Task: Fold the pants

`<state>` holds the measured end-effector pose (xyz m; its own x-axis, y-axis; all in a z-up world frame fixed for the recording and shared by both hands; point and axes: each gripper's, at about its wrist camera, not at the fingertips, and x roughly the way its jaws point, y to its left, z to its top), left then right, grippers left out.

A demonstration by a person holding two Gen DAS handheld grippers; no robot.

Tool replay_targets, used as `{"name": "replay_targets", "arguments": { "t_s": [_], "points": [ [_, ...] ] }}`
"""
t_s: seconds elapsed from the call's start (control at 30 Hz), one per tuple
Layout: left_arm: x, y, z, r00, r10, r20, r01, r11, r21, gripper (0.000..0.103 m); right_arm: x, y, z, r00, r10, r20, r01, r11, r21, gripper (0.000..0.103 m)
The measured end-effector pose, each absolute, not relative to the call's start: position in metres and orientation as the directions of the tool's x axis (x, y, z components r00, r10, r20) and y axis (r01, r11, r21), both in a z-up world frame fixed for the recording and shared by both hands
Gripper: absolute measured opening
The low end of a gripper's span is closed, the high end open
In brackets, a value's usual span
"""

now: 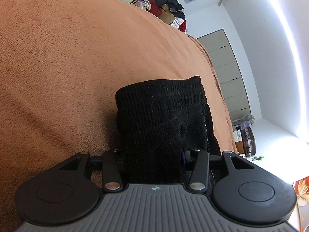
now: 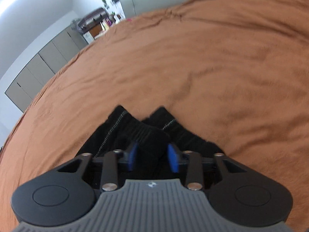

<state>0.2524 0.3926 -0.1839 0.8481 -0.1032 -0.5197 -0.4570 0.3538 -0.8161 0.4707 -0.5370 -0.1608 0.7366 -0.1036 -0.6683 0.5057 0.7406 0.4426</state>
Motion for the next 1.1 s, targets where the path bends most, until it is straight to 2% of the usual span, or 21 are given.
{"name": "replay_targets", "arguments": {
  "t_s": [0.07, 0.1, 0.2, 0.27, 0.33, 0.5, 0.73, 0.8, 0.83, 0.87, 0.9, 0.93, 1.03, 1.1],
  "points": [
    [0.253, 0.393, -0.181, 0.845, -0.099, -0.526, -0.462, 0.360, -0.811, 0.054, 0.471, -0.537, -0.157, 0.757, -0.084, -0.647, 0.470, 0.758, 0.452, 0.010],
    [0.256, 0.392, -0.180, 0.844, -0.098, -0.527, -0.462, 0.365, -0.808, 0.054, 0.467, -0.539, -0.151, 0.787, -0.067, -0.613, 0.440, 0.758, 0.482, 0.008],
    [0.262, 0.385, -0.175, 0.839, -0.110, -0.532, -0.445, 0.424, -0.789, 0.056, 0.438, -0.555, -0.130, 0.877, -0.042, -0.479, 0.378, 0.676, 0.632, 0.007],
    [0.265, 0.382, -0.172, 0.834, -0.115, -0.539, -0.436, 0.461, -0.773, 0.059, 0.421, -0.565, -0.124, 0.898, -0.059, -0.435, 0.367, 0.645, 0.670, 0.007],
    [0.266, 0.384, -0.175, 0.834, -0.122, -0.538, -0.435, 0.453, -0.778, 0.060, 0.418, -0.570, -0.128, 0.884, -0.083, -0.459, 0.393, 0.665, 0.636, 0.007],
    [0.264, 0.389, -0.178, 0.837, -0.133, -0.531, -0.433, 0.433, -0.791, 0.060, 0.426, -0.577, -0.178, 0.776, -0.113, -0.621, 0.541, 0.626, 0.562, 0.007],
    [0.260, 0.396, -0.181, 0.834, -0.142, -0.533, -0.434, 0.428, -0.793, 0.063, 0.421, -0.564, -0.165, 0.780, -0.152, -0.607, 0.530, 0.678, 0.510, 0.010],
    [0.260, 0.393, -0.182, 0.837, -0.136, -0.530, -0.433, 0.427, -0.794, 0.063, 0.418, -0.556, -0.156, 0.762, -0.180, -0.622, 0.539, 0.709, 0.455, 0.010],
    [0.260, 0.391, -0.182, 0.838, -0.133, -0.529, -0.433, 0.427, -0.794, 0.064, 0.415, -0.552, -0.156, 0.748, -0.192, -0.636, 0.546, 0.723, 0.424, 0.011],
    [0.260, 0.390, -0.182, 0.839, -0.130, -0.529, -0.433, 0.430, -0.792, 0.064, 0.419, -0.548, -0.154, 0.715, -0.215, -0.666, 0.565, 0.738, 0.368, 0.018],
    [0.260, 0.389, -0.182, 0.838, -0.127, -0.530, -0.434, 0.434, -0.789, 0.065, 0.419, -0.544, -0.153, 0.681, -0.251, -0.688, 0.590, 0.745, 0.312, 0.037],
    [0.261, 0.388, -0.181, 0.837, -0.127, -0.533, -0.434, 0.439, -0.787, 0.065, 0.420, -0.542, -0.150, 0.666, -0.287, -0.689, 0.606, 0.747, 0.274, 0.040],
    [0.260, 0.389, -0.180, 0.834, -0.133, -0.535, -0.434, 0.442, -0.785, 0.065, 0.420, -0.524, -0.133, 0.673, -0.438, -0.596, 0.617, 0.777, 0.126, 0.038],
    [0.260, 0.389, -0.179, 0.833, -0.135, -0.537, -0.434, 0.442, -0.785, 0.065, 0.425, -0.511, -0.124, 0.751, -0.436, -0.497, 0.542, 0.836, 0.086, 0.038]
  ]
}}
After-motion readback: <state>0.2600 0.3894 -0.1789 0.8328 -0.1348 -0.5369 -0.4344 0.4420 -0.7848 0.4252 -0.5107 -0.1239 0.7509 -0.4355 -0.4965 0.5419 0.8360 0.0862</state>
